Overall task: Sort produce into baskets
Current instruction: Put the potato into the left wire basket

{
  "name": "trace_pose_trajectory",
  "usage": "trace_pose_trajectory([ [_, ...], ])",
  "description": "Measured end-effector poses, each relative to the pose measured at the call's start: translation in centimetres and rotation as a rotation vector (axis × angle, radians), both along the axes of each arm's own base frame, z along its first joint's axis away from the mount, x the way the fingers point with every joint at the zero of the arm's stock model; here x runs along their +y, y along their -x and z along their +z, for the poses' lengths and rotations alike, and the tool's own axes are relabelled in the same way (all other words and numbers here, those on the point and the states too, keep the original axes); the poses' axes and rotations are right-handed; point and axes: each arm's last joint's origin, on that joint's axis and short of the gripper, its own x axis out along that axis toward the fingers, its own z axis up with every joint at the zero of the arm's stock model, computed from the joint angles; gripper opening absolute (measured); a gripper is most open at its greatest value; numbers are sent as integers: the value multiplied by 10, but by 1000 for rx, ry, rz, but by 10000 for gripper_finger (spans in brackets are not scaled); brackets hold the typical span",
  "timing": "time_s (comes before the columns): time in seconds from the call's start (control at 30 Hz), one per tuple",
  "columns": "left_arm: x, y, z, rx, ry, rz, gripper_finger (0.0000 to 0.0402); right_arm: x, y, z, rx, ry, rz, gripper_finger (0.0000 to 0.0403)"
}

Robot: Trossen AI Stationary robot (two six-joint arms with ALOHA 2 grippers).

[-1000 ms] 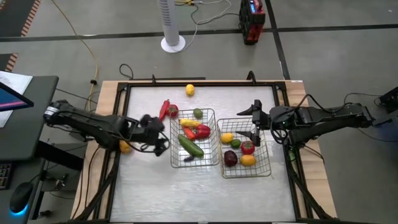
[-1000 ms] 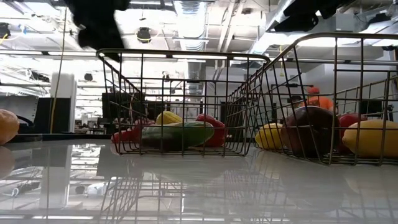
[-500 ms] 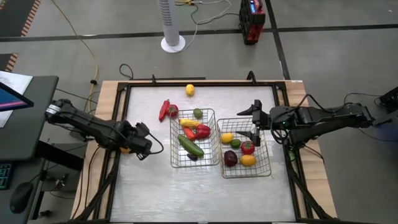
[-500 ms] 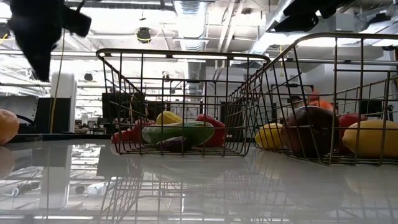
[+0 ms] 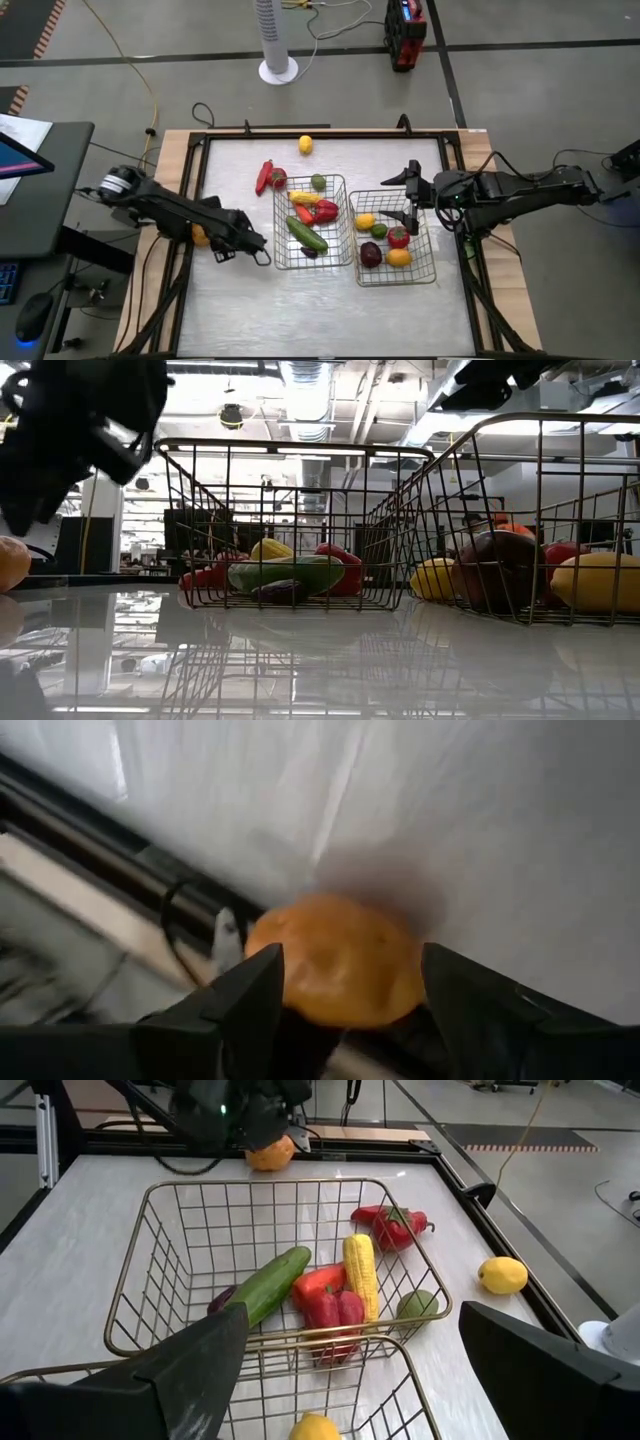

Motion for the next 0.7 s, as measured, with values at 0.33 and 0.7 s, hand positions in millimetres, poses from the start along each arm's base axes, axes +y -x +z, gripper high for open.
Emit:
trace_pose_trajectory([
  [0.33, -10, -9, -35, 330, 82, -153, 225, 0, 0, -1, 6, 1, 0, 388],
  [0.7, -42, 3, -38, 412, 158, -440, 225, 0, 0, -1, 9, 1, 0, 388],
])
